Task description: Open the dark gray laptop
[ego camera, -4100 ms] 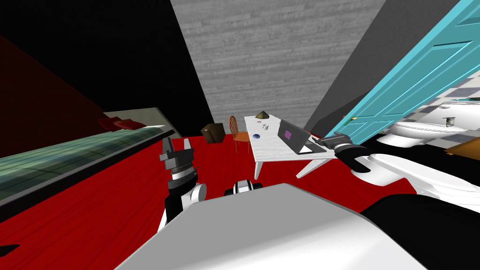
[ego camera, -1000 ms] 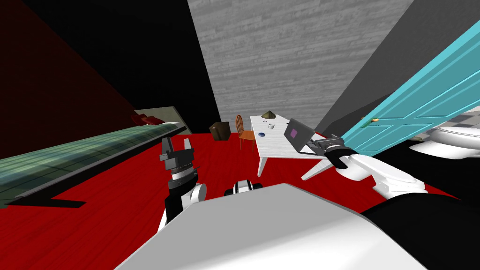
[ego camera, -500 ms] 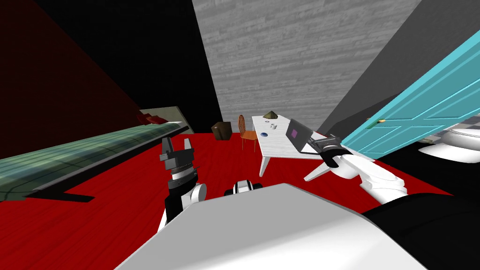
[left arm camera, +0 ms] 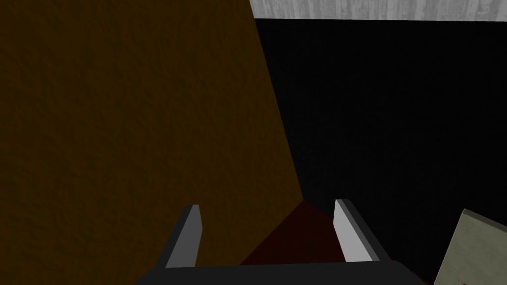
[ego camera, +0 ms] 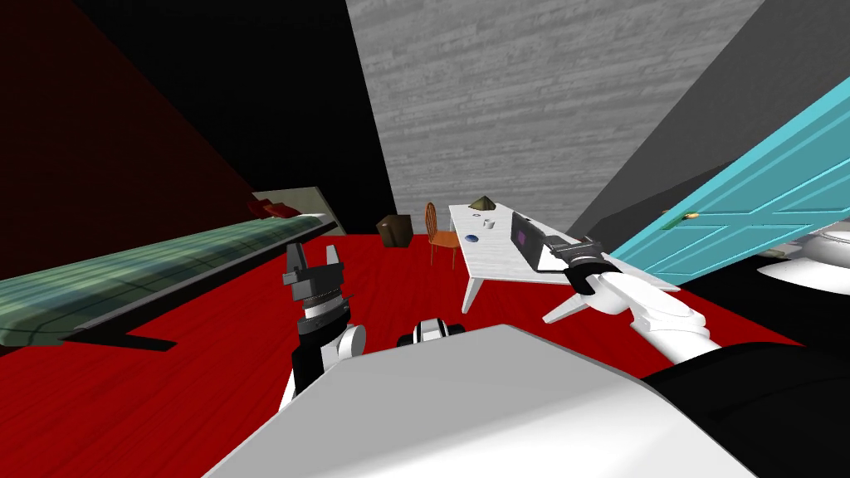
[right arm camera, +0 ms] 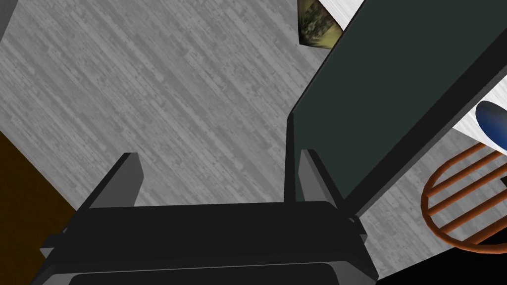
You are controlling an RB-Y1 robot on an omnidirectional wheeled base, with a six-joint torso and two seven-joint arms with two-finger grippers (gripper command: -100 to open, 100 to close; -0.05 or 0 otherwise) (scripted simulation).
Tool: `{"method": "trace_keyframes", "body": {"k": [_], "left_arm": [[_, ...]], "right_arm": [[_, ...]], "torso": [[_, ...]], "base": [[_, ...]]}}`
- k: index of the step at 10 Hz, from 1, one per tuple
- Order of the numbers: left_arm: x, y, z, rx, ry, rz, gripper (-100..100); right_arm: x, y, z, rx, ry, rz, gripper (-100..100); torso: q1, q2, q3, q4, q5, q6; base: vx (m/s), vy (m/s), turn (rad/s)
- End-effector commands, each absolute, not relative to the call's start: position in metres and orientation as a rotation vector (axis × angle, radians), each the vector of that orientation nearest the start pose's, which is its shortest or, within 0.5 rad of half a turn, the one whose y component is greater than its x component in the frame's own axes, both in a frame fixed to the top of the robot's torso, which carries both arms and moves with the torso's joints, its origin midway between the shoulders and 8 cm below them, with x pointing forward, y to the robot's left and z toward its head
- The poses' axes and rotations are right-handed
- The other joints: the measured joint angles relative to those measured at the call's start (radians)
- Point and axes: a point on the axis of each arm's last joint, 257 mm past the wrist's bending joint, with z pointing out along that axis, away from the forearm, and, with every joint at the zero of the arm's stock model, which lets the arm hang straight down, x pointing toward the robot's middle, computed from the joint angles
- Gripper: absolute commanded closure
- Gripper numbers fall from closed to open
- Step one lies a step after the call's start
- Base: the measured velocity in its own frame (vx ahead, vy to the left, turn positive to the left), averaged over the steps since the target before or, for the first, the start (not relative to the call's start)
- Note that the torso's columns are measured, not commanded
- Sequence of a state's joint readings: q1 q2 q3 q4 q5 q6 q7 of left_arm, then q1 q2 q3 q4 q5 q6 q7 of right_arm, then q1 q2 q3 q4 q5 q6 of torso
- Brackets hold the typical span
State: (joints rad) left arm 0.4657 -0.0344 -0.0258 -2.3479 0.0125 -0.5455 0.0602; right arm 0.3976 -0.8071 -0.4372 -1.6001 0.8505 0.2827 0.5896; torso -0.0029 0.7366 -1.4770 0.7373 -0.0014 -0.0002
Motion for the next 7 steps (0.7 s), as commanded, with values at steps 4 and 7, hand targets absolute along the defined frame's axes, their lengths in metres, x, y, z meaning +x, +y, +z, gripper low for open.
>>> {"method": "trace_keyframes", "body": {"k": [4, 7], "left_arm": [[0.322, 0.269, 0.073, -0.594, 0.458, -1.433, 0], [0.322, 0.269, 0.073, -0.594, 0.458, -1.433, 0]], "right_arm": [[0.359, -0.723, -0.117, 0.067, 1.67, -1.004, 100], [0.361, -0.731, -0.121, 0.165, 1.672, -0.909, 100]], "torso": [[0.001, 0.005, 0.003, 0.002, 0.001, 0.0], [0.003, 0.0, 0.0, 0.0, 0.002, 0.0]], "base": [[-0.047, -0.045, 0.009], [-0.058, -0.05, 0.008]]}}
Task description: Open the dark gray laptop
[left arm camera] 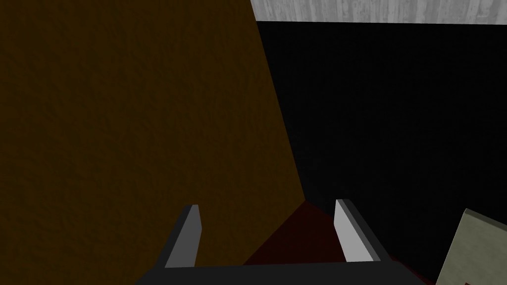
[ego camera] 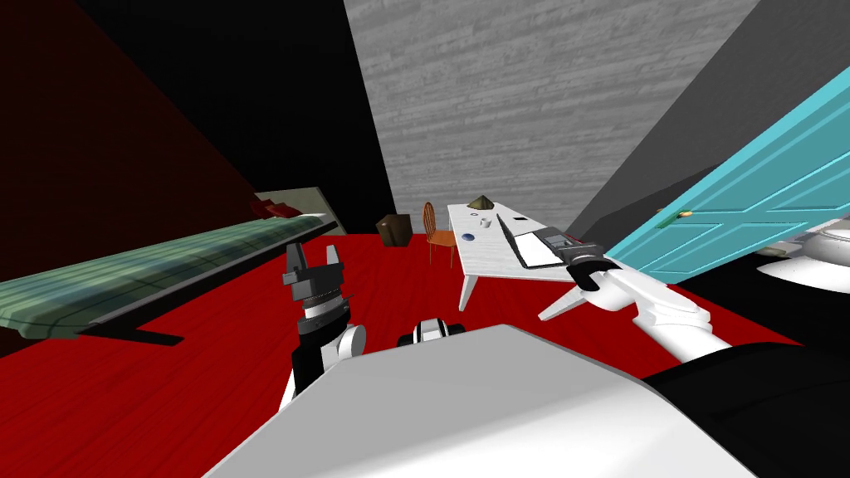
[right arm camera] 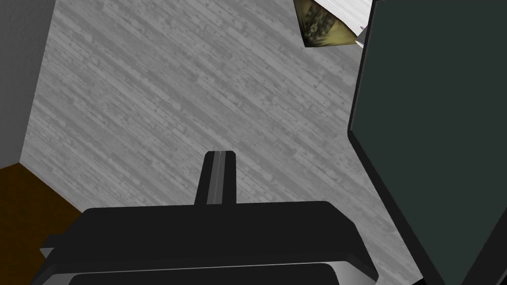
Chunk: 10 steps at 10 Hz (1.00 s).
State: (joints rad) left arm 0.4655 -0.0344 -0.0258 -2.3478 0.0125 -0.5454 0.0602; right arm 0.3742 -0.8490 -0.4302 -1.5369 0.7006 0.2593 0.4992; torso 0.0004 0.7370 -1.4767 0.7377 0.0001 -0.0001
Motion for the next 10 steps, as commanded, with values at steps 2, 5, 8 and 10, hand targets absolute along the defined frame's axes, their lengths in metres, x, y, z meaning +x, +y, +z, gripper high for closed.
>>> {"method": "trace_keyframes", "body": {"k": [2, 5, 8, 10], "left_arm": [[0.322, 0.269, 0.073, -0.594, 0.458, -1.433, 0], [0.322, 0.269, 0.073, -0.594, 0.458, -1.433, 0], [0.322, 0.269, 0.073, -0.594, 0.458, -1.434, 0], [0.322, 0.269, 0.073, -0.594, 0.458, -1.433, 0]], "right_arm": [[0.362, -0.737, -0.123, 0.231, 1.669, -0.847, 100], [0.362, -0.735, -0.126, 0.226, 1.674, -0.864, -100], [0.362, -0.73, -0.13, 0.177, 1.683, -0.934, -100], [0.362, -0.727, -0.132, 0.148, 1.687, -0.975, -100]], "torso": [[0.0, 0.001, 0.001, 0.0, 0.0, 0.0], [0.001, -0.001, 0.0, 0.0, 0.0, 0.0], [0.002, 0.0, 0.0, 0.0, 0.001, 0.0], [-0.001, 0.002, 0.001, 0.001, 0.0, 0.0]], "base": [[-0.061, -0.049, 0.009], [-0.024, -0.018, 0.014], [0.025, 0.051, 0.038], [0.02, 0.043, 0.029]]}}
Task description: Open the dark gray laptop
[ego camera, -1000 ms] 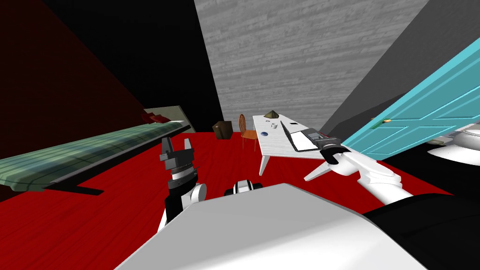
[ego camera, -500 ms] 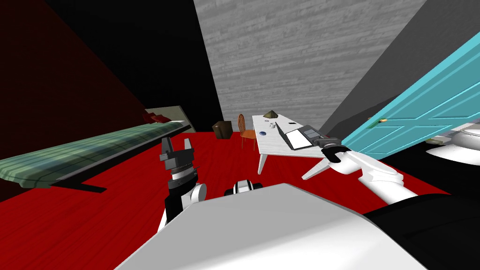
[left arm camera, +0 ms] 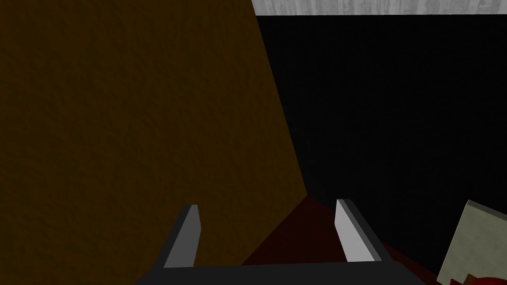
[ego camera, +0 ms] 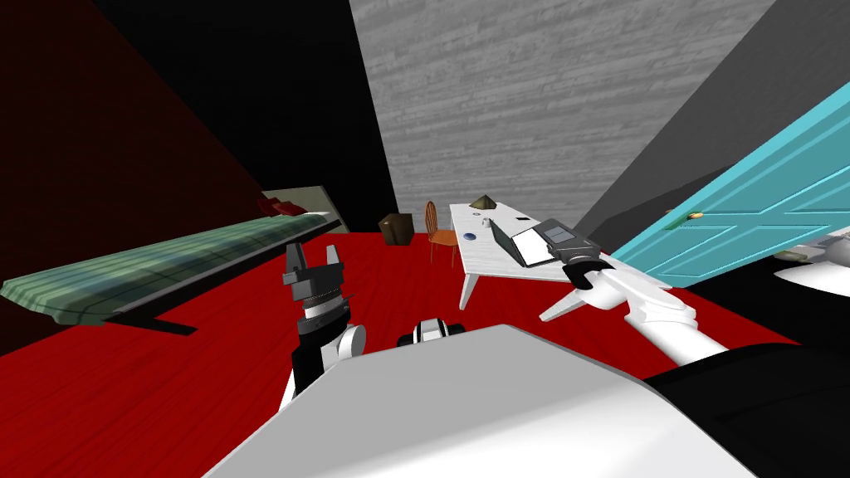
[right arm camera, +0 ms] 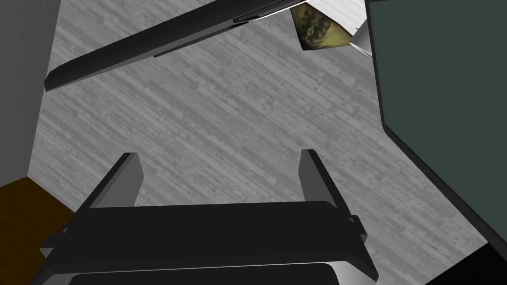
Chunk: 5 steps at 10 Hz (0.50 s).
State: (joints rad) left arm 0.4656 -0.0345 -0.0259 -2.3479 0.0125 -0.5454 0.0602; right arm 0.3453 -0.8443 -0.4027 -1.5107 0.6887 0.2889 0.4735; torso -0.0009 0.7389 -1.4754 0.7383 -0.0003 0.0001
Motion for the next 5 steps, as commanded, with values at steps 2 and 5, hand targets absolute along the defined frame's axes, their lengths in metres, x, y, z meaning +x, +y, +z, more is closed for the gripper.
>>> {"method": "trace_keyframes", "body": {"k": [2, 5], "left_arm": [[0.3221, 0.2688, 0.0727, -0.594, 0.458, -1.433, 0], [0.3221, 0.2688, 0.0727, -0.594, 0.458, -1.433, 0]], "right_arm": [[0.3622, -0.724, -0.1343, 0.119, 1.689, -1.018, -100], [0.3623, -0.719, -0.1375, 0.078, 1.692, -1.078, -100]], "torso": [[0.0, -0.001, 0.0, 0.0, 0.0, 0.0], [0.001, -0.001, -0.001, 0.0, 0.0, 0.0]], "base": [[0.023, 0.036, 0.029], [0.02, 0.039, 0.029]]}}
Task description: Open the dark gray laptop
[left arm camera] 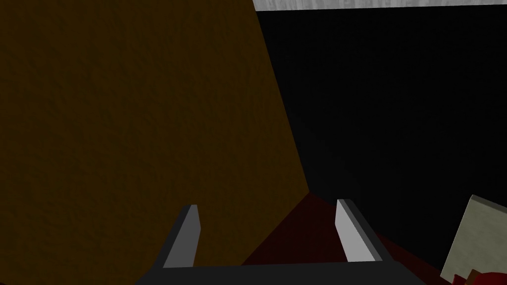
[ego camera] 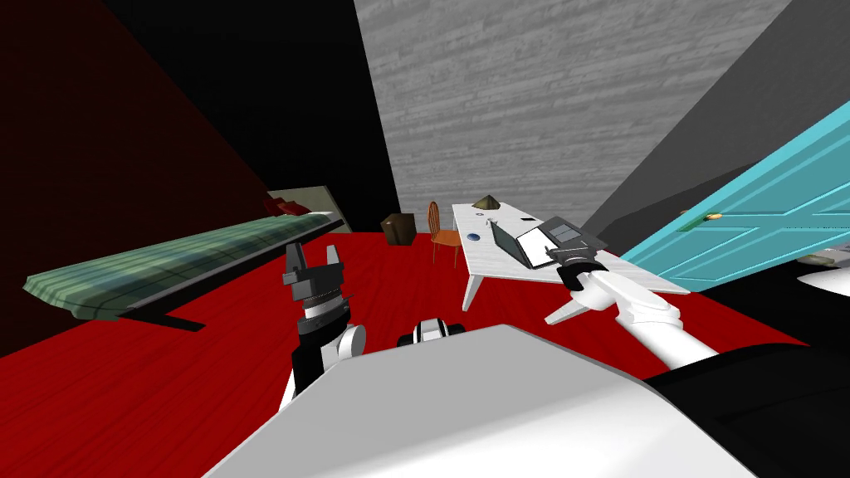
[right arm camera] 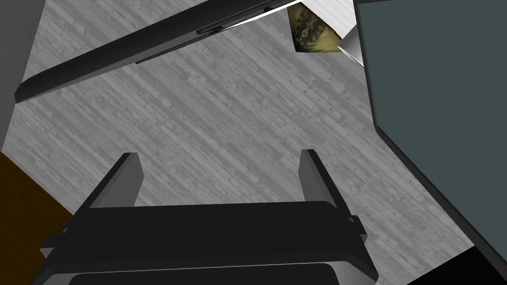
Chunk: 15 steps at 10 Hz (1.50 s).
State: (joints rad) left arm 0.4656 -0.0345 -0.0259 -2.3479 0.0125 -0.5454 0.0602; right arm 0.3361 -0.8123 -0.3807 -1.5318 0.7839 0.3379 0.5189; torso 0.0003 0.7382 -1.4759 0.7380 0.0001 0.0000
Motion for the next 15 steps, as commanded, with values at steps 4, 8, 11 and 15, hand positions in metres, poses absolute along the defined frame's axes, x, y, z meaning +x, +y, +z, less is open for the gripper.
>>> {"method": "trace_keyframes", "body": {"k": [4, 8, 11, 15], "left_arm": [[0.322, 0.269, 0.073, -0.594, 0.458, -1.433, 0], [0.322, 0.269, 0.073, -0.594, 0.458, -1.433, 0], [0.322, 0.269, 0.073, -0.594, 0.458, -1.433, 0], [0.322, 0.269, 0.073, -0.594, 0.458, -1.433, 0]], "right_arm": [[0.362, -0.711, -0.143, 0.023, 1.694, -1.163, -100], [0.363, -0.702, -0.144, -0.037, 1.685, -1.253, -100], [0.363, -0.696, -0.144, -0.072, 1.676, -1.306, -100], [0.364, -0.686, -0.144, -0.123, 1.661, -1.387, -100]], "torso": [[0.0, 0.0, 0.0, 0.0, 0.0, 0.0], [-0.001, 0.0, 0.0, 0.0, 0.0, 0.0], [0.0, 0.0, 0.0, 0.0, 0.0, 0.0], [0.0, 0.0, 0.0, 0.0, 0.0, 0.0]], "base": [[0.023, 0.042, 0.034], [0.025, 0.039, 0.031], [0.025, 0.038, 0.029], [0.02, 0.037, 0.032]]}}
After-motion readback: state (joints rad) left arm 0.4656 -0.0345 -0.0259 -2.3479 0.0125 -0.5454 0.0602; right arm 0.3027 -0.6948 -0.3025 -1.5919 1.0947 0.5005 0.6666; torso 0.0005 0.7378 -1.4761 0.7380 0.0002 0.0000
